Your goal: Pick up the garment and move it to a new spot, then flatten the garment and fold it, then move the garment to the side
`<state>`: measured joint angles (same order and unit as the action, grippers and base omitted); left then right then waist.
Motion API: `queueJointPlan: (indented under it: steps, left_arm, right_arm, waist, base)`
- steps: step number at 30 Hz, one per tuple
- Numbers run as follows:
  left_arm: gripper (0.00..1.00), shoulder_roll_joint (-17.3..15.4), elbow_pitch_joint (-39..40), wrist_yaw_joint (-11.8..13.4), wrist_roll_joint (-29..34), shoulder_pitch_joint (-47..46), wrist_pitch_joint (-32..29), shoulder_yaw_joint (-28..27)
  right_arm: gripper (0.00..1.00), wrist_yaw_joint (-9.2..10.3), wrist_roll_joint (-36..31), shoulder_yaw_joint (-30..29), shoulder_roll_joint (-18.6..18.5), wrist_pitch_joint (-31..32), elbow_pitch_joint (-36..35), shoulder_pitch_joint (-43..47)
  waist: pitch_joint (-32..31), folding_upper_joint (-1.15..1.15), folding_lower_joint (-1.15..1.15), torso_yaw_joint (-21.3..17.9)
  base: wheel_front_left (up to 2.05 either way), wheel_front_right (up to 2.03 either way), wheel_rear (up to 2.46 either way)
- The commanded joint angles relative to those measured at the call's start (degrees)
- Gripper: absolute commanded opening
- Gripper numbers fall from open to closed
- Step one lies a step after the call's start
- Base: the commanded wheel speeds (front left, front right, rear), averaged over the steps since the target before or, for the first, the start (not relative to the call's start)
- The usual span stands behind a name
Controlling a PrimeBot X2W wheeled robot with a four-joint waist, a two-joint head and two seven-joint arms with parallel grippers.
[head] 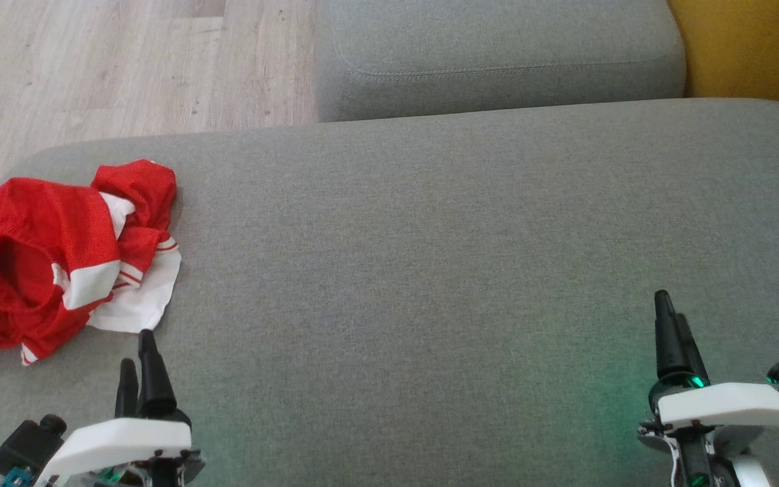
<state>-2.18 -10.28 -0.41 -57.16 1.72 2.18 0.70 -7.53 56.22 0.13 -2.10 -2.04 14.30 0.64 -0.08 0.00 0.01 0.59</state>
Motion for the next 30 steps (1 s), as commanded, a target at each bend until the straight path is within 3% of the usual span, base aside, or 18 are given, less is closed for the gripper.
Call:
queueJointPlan:
  steps: [1, 30]
  left_arm:
    - [1.00, -0.44, 2.32, 0.23, 1.12, -0.99, 0.49, -0.34]
    - [1.00, -1.52, 7.86, 4.73, 23.87, 0.51, 5.20, 3.69]
  right_arm:
    - [1.00, 0.02, -0.97, 0.79, -0.39, -0.58, -2.21, -2.44]
    - [1.00, 0.03, -21.72, 5.66, -0.54, -5.31, -5.44, -2.57]
  waist:
    - [0.01, 0.00, -0.01, -0.01]
    - [-0.38, 0.00, -0.01, 0.07]
  base:
    - [0.00, 0.00, 0.00]
    - [0.00, 0.00, 0.00]
